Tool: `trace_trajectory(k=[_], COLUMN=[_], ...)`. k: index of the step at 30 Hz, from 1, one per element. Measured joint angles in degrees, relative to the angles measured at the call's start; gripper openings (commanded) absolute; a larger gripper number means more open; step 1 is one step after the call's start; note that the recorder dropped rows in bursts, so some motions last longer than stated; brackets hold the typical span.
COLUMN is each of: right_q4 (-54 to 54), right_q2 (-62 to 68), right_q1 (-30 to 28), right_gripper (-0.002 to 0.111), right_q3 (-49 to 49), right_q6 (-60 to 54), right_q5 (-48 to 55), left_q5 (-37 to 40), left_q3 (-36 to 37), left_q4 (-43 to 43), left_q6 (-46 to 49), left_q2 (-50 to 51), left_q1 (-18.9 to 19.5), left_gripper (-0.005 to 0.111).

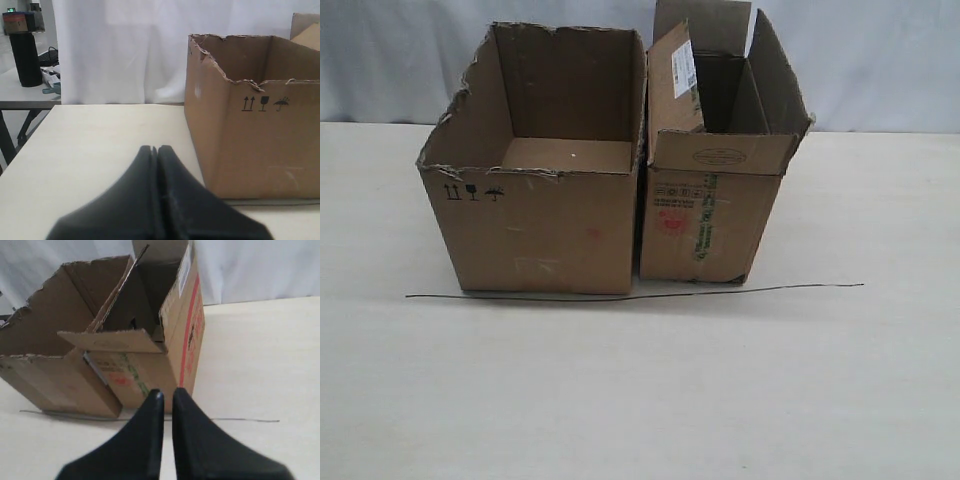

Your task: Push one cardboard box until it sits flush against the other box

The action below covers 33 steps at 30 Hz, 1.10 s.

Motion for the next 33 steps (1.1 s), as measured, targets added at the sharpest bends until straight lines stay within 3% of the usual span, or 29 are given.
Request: trace_trajectory(k=[12, 22, 24, 28, 31, 33], right_q4=[0.23, 0.36, 0.03, 0.6, -1.06, -11.18], right_q2=[-6.66, -6.66, -6.66, -7.93, -13.74, -18.67], right_q1=[18.16, 20.4, 22.13, 29.01, 29.73, 29.61], right_gripper=[0.005, 0.005, 0.005, 0.005, 0.005, 0.005], right_q3=[7.07, 7.07, 7.72, 18.02, 30.04, 34.57], right_q6=[1.07, 0.27, -4.83, -10.12, 2.06, 13.03], right_q5=[0.0, -6.04, -10.5, -33.59, -45.19, -46.75], left_q5=[0.0, 0.0, 0.0, 0.0, 0.0, 0.0], left_q3=[0.0, 0.0, 0.0, 0.0, 0.0, 0.0], left_q4=[0.0, 0.0, 0.0, 0.0, 0.0, 0.0], left_q6=[0.0, 0.0, 0.0, 0.0, 0.0, 0.0], left_q2=[0.0, 0.0, 0.0, 0.0, 0.0, 0.0], left_q1=[0.0, 0.0, 0.0, 0.0, 0.0, 0.0], left_gripper=[0.0, 0.0, 0.0, 0.0, 0.0, 0.0])
